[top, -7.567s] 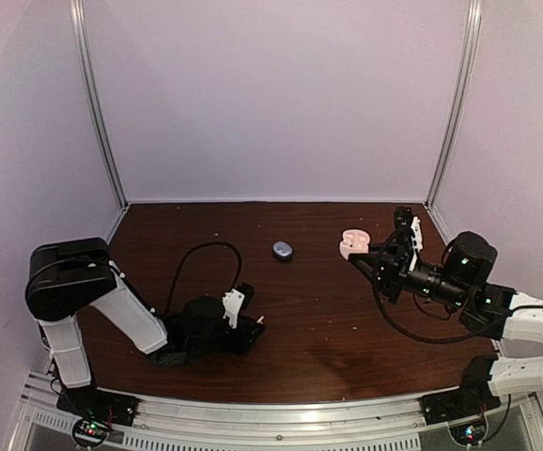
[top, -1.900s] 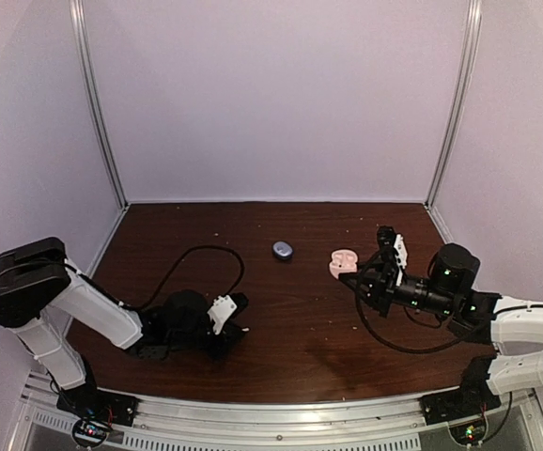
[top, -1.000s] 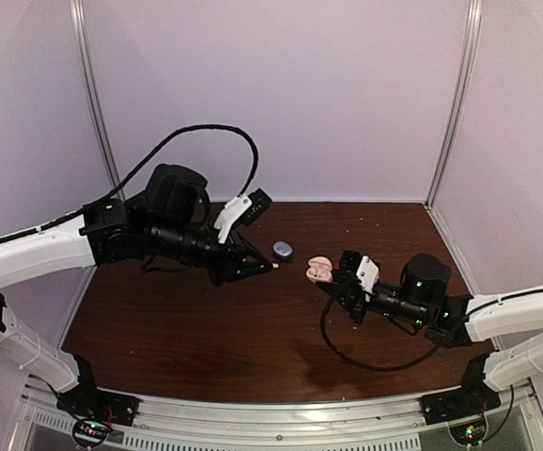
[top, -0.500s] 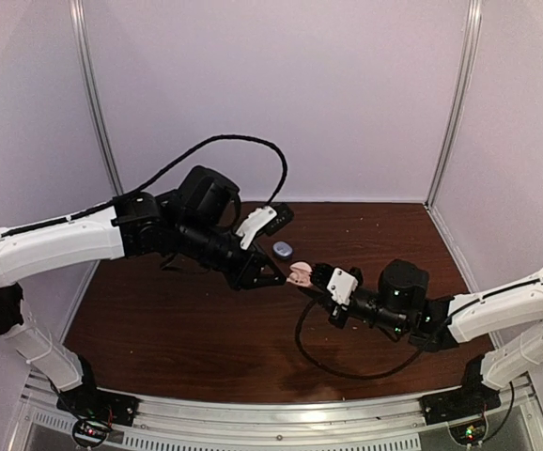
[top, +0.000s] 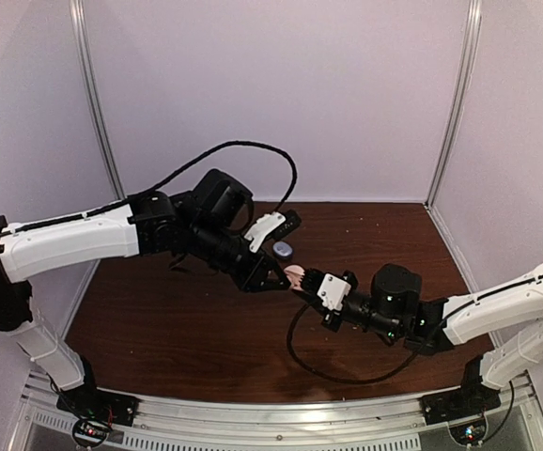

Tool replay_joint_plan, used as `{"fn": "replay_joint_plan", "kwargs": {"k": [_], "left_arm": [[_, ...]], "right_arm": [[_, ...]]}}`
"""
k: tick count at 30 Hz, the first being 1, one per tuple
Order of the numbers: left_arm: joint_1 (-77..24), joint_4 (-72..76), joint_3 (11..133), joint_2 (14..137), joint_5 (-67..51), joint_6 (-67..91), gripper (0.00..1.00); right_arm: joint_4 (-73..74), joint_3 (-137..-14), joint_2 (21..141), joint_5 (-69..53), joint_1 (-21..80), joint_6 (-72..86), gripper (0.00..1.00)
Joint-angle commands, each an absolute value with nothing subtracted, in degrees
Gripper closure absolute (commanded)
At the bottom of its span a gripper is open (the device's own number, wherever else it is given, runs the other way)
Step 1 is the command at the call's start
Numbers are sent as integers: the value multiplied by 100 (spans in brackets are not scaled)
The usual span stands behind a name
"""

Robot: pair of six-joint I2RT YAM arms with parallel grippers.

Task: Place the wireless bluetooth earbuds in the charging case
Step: Place the right earbud in the right side groove of the charging case.

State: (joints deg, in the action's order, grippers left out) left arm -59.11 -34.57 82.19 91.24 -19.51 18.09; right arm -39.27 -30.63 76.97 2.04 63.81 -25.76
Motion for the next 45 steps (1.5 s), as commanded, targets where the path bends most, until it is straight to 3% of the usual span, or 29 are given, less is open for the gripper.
{"fn": "replay_joint_plan", "kwargs": {"k": [1,45], "left_arm": [[-5936,-3426,8477,9246,-1908,1880,92],[-5998,-4304,9215,9924,-1380,1997,94]], "right_arm": [[-3982,-3222,7726,401,6441,-2646,100],[-3911,-3419,8007,846,6591,-2715,100]]}}
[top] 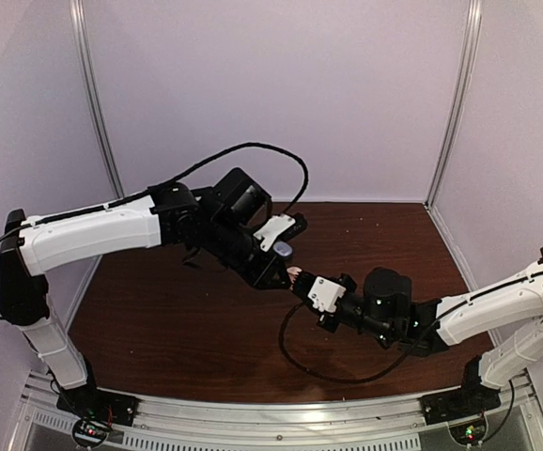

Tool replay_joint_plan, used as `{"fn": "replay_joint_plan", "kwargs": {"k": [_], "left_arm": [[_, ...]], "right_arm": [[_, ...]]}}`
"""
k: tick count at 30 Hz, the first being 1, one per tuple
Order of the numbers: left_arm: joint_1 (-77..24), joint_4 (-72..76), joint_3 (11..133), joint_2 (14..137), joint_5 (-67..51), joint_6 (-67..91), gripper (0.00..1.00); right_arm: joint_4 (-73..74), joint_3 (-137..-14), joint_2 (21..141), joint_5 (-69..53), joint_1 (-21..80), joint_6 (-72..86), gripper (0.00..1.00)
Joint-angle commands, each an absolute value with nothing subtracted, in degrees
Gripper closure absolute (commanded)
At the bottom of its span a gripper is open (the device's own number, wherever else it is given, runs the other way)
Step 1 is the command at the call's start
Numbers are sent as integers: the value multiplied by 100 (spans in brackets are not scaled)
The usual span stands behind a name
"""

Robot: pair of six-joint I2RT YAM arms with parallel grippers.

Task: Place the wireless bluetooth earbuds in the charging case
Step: Place the right earbud in the right side groove of the charging case.

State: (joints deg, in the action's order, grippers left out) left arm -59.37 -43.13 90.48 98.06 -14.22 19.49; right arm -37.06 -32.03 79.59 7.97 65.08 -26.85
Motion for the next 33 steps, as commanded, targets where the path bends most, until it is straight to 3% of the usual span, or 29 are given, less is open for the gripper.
{"fn": "replay_joint_plan", "kwargs": {"k": [1,21,33], "left_arm": [[-5997,-4329,9227,9944,-1373,1995,94],[-6082,-4419,9382,10176,-1310,2072,95],[-6096,-4737,9629,10398,-1203,2194,89]], "right_arm": [[-3911,-3419,8007,856,6592,-2716,100],[-4008,-3455,8046,799,6671,-2742,100],[-4234,-3447,8181,768,6733,-2635,100]]}}
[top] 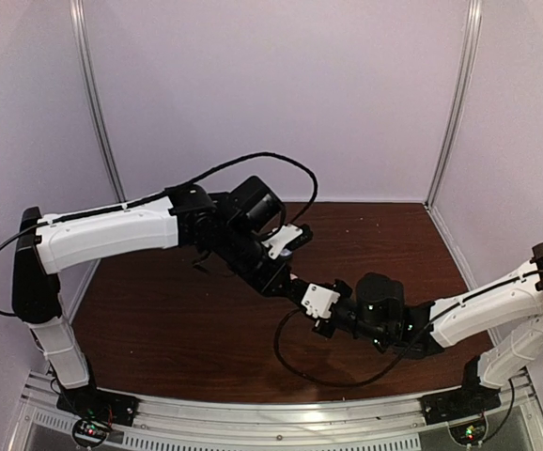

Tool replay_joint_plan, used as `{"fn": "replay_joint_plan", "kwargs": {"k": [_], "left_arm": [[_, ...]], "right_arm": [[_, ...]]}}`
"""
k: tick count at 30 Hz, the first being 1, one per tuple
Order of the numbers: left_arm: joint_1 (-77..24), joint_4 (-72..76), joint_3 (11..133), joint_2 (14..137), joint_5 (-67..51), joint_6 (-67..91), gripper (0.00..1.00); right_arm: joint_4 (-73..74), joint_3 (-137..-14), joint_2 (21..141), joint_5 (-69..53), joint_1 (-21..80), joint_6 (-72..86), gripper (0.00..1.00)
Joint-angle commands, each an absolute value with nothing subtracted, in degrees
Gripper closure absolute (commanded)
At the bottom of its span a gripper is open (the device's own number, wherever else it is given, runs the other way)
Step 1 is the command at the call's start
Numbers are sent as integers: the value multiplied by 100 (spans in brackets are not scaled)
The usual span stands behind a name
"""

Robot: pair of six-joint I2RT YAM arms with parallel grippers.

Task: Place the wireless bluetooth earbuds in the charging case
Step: Place the right earbud in the right side groove of the charging case.

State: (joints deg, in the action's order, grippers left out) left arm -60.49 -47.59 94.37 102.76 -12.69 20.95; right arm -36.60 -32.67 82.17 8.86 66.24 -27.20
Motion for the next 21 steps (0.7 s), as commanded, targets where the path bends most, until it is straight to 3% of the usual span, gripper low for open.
{"fn": "replay_joint_plan", "kwargs": {"k": [1,21], "left_arm": [[-6093,-4746,9632,10405,-1194,2209,88],[-6092,-5070,9987,10352,-1131,2307,75]], "right_arm": [[-4269,-3435,8182,773,6732,-2616,100],[-4951,-3039,8361,711,6731,-2229,100]]}}
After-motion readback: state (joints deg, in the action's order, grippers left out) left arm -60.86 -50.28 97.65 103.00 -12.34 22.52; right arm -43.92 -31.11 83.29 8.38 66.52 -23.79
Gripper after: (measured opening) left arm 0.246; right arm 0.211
